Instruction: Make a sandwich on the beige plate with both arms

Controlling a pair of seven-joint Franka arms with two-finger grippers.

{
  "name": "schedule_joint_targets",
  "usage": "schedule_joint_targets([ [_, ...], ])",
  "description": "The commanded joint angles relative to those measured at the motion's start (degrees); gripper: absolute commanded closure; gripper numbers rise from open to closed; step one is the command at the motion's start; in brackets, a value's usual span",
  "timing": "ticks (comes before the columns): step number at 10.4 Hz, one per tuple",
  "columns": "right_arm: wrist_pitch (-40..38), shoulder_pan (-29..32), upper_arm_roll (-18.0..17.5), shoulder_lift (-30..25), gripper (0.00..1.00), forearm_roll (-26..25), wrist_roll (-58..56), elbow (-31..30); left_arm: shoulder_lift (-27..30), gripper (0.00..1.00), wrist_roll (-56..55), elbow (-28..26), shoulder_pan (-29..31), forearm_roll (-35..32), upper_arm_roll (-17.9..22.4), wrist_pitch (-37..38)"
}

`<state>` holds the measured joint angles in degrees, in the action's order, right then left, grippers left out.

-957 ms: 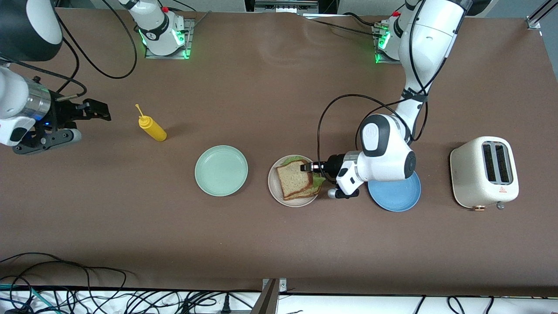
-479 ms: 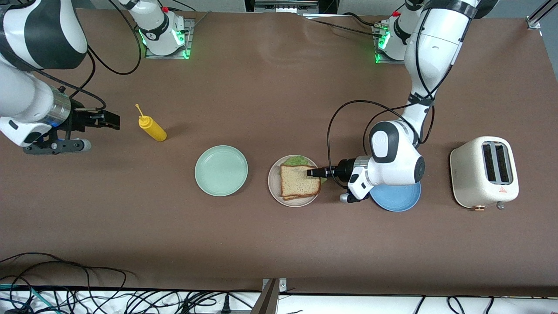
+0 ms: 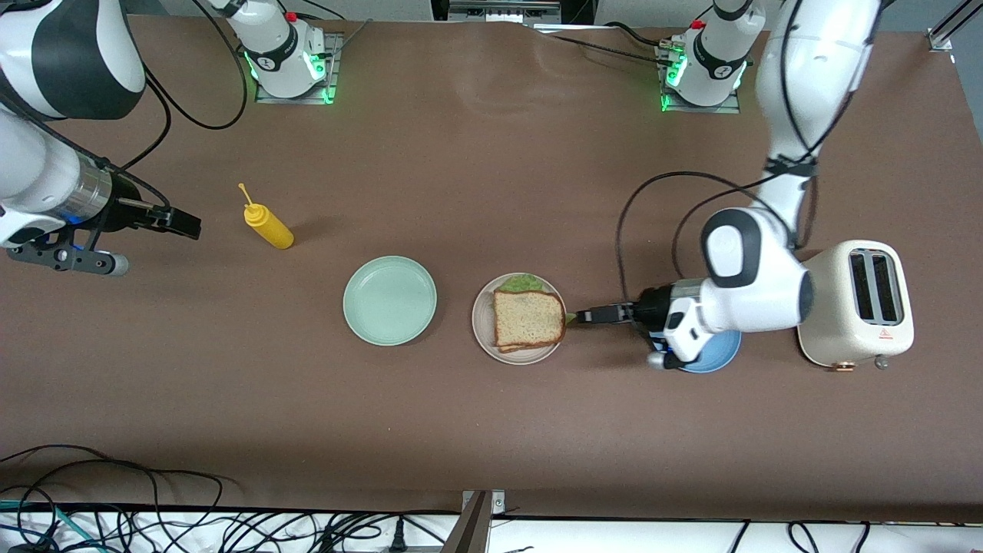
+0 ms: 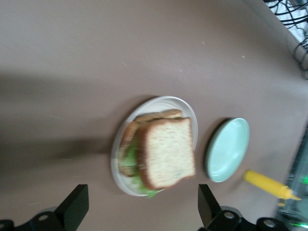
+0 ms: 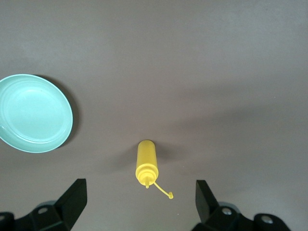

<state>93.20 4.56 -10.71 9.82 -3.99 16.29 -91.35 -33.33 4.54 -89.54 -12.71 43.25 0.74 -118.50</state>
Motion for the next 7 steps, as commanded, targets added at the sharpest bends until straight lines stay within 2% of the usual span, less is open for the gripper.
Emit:
schedule_joint_targets([
  [1,2.5,-0.4,-0.1,-2.4,0.00,2.6,1.5,-2.4,13.7,0.00,-0.4,-7.5,3.9,-14.9,-0.1,0.7],
  [3,4.3,-0.4,-0.2,-4.1,0.00,2.6,1.6,-4.9,24.7,0.00,-0.3,-13.9,7.1,-21.1,-0.1,1.5],
  [4,5.8,-0.3,-0.1,-5.1,0.00,2.6,1.6,-6.5,29.8,0.00,-0.2,-15.6,8.7,-26.4,-0.2,5.3],
  [7,6.0,-0.4,-0.1,-5.4,0.00,2.9,1.3,-6.8,39.9,0.00,-0.3,-14.9,11.0,-40.1,-0.3,20.7],
])
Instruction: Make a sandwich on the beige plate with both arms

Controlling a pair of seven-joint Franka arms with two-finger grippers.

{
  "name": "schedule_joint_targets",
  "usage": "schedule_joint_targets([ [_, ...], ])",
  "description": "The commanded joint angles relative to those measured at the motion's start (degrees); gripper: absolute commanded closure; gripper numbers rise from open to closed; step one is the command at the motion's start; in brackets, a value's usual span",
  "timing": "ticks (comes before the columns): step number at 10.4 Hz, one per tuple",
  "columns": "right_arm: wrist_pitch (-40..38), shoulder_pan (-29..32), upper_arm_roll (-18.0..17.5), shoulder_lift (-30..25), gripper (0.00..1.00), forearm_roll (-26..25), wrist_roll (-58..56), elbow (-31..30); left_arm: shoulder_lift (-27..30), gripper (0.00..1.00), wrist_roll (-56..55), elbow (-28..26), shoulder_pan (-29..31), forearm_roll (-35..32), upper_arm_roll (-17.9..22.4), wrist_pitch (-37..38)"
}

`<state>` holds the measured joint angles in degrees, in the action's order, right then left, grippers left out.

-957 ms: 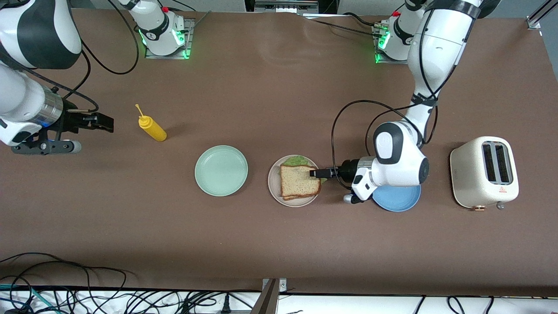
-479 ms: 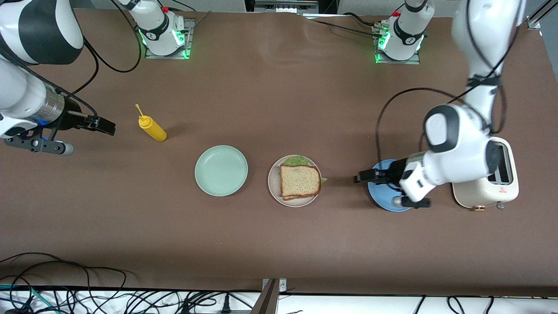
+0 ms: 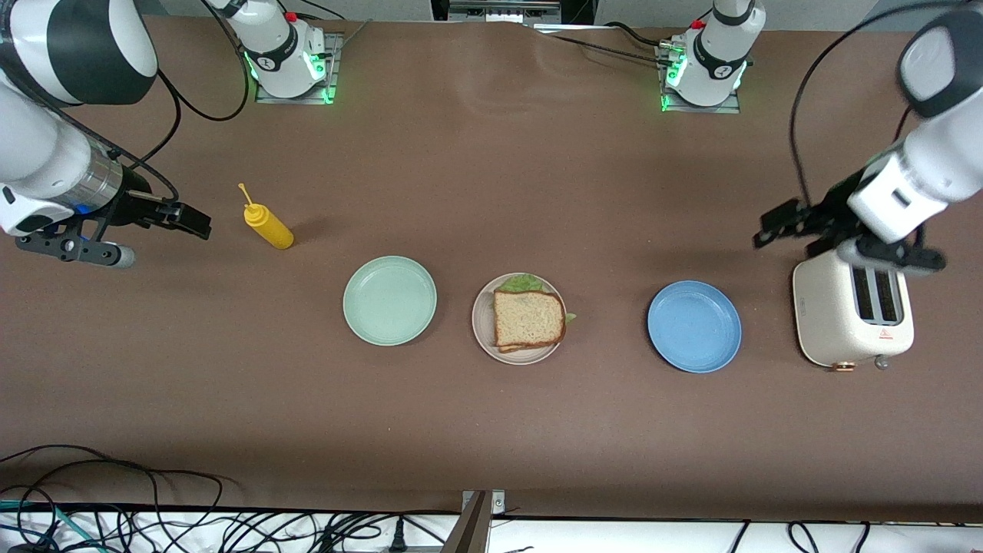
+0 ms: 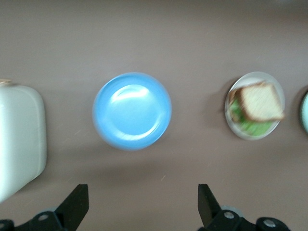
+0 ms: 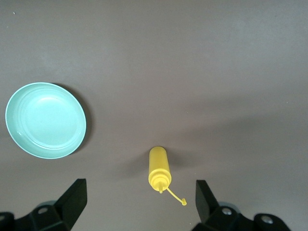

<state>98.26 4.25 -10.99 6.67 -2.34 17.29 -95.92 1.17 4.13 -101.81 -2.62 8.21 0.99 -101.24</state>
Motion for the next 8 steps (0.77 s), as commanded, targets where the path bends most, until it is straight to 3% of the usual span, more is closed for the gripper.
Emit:
schedule_joint_targets([
  [1,1.1,0.0,0.2,-2.1,0.00,1.3,0.0,-1.9,8.2,0.00,0.1,-2.3,1.6,-8.4,-0.6,7.5],
  [4,0.7,-0.3,0.3,-2.0,0.00,1.2,0.6,-1.6,9.9,0.00,-0.2,2.5,2.1,-12.1,-0.8,15.8],
  [8,-0.1,-0.6,0.5,-2.2,0.00,1.3,0.9,-1.2,9.1,0.00,-0.2,3.6,2.8,-11.2,-0.8,16.1],
])
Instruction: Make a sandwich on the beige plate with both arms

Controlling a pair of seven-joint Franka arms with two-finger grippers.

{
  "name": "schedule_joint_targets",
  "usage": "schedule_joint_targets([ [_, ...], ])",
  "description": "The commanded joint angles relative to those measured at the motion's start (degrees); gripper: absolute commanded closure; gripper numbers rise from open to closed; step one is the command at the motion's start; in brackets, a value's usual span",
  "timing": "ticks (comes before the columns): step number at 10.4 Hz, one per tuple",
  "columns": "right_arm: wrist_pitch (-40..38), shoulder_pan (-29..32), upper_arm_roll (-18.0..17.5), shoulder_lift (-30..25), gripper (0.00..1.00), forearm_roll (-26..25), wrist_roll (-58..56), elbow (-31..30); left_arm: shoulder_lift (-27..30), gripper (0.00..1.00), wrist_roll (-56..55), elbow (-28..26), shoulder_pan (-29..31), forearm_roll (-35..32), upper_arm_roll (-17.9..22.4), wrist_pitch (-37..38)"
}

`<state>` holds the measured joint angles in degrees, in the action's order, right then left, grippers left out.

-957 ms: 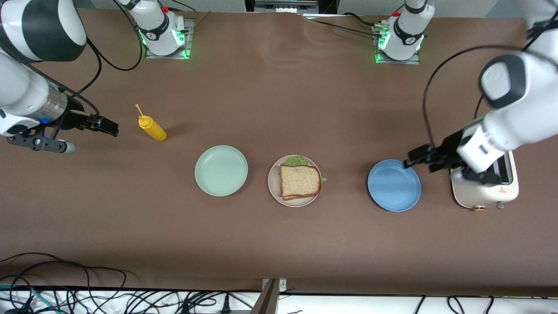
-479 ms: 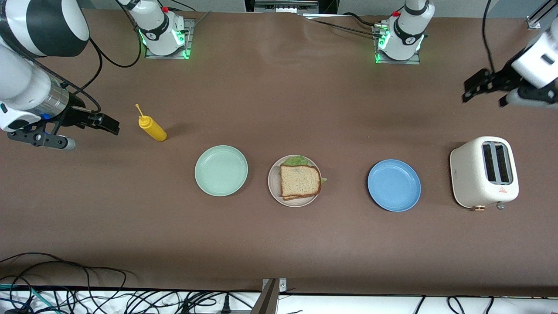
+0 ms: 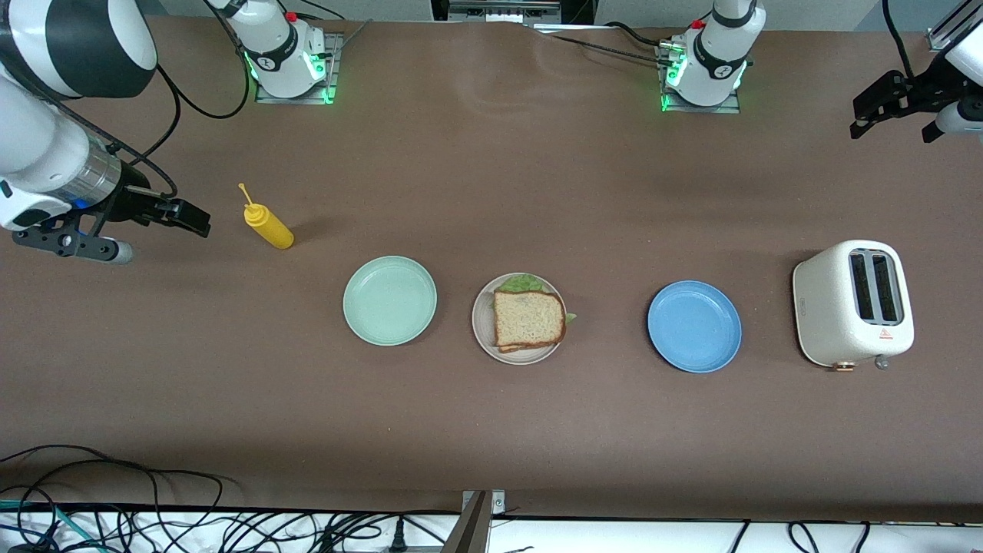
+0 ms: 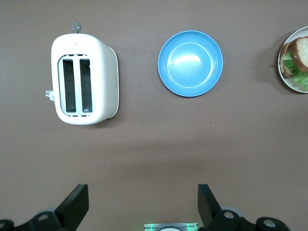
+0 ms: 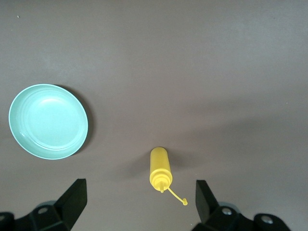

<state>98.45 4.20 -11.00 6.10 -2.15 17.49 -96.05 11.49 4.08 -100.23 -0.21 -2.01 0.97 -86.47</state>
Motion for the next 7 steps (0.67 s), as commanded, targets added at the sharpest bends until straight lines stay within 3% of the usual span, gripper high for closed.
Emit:
schedule_joint_targets([
  [1,-0.1,-0.8,0.5,-1.3,0.00,1.1,0.7,-0.6,-2.3,0.00,-0.3,3.6,-0.7,-1.1,-0.5,1.7],
  [3,-0.1,-0.8,0.5,-1.3,0.00,1.4,0.8,-0.4,-6.8,0.00,-0.3,9.5,-2.2,-1.2,0.4,5.9],
  [6,-0.3,-0.8,0.5,-1.4,0.00,2.1,0.7,0.2,-10.1,0.00,0.0,11.7,-2.2,-1.1,2.5,6.5],
  [7,-0.3,-0.8,0.5,-1.4,0.00,2.1,0.6,0.6,-11.7,0.00,-0.2,15.1,-2.1,-1.1,2.4,6.8],
])
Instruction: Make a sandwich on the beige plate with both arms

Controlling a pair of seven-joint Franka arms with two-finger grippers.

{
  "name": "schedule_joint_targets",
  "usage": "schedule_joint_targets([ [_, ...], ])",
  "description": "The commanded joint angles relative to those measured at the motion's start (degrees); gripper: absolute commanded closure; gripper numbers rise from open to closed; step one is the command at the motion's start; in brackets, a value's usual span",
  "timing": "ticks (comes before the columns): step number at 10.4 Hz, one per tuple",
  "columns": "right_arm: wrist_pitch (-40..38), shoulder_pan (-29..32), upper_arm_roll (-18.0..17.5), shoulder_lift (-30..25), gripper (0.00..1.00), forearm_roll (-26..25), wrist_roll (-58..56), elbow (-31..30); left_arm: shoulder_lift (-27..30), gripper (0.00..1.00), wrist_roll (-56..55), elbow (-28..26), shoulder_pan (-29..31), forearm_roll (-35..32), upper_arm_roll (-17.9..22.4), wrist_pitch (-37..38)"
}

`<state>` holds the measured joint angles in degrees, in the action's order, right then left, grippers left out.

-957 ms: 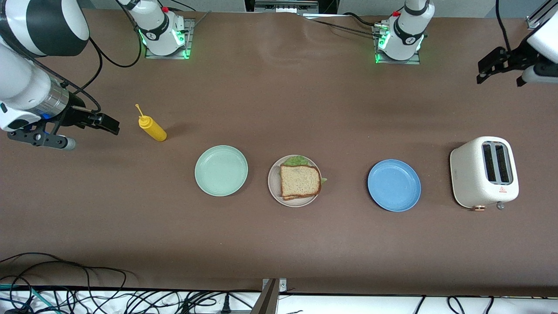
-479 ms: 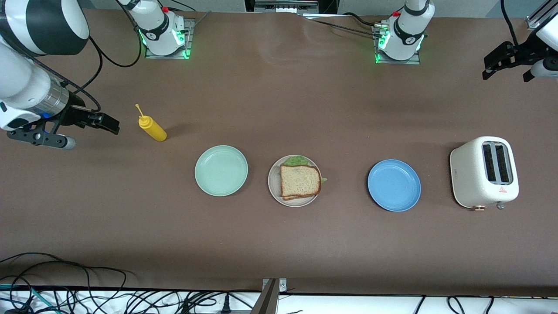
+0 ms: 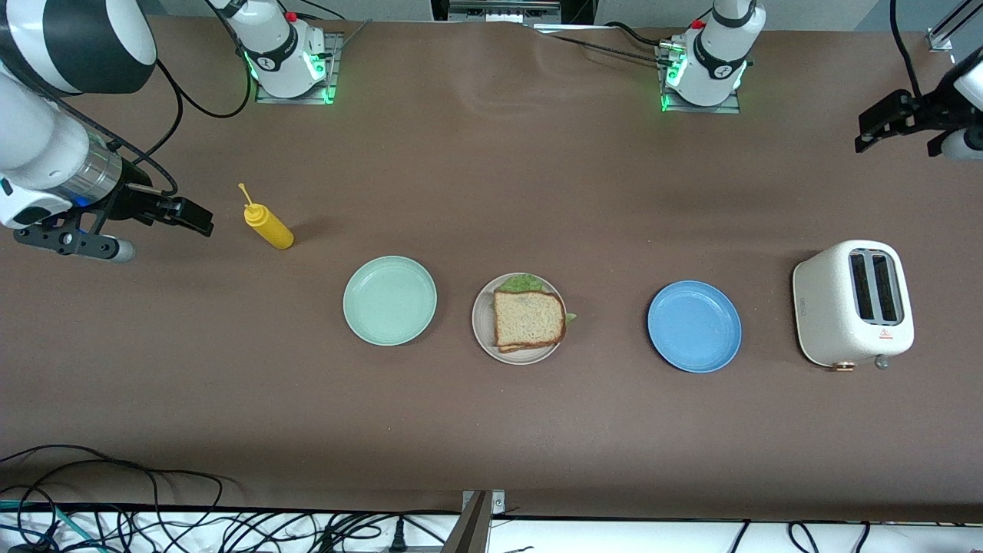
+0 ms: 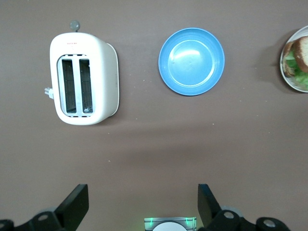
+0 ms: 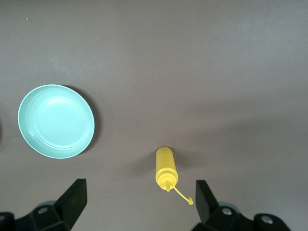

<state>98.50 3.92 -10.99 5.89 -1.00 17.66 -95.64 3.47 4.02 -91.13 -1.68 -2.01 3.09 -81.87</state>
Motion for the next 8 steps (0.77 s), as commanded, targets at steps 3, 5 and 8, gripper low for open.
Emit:
schedule_joint_targets([
  [3,-0.3,-0.4,0.6,-1.1,0.00,1.1,0.4,0.5,-4.3,0.00,0.1,7.1,-0.3,-1.0,0.4,2.5],
  [5,-0.1,-0.4,0.6,-0.9,0.00,2.0,0.6,0.5,-4.3,0.00,0.0,6.9,-0.4,-1.0,0.3,2.6],
  [8,-0.8,-0.2,0.7,-0.9,0.00,2.1,0.5,0.5,-4.3,0.00,0.0,6.9,-0.5,-0.9,0.2,3.2],
])
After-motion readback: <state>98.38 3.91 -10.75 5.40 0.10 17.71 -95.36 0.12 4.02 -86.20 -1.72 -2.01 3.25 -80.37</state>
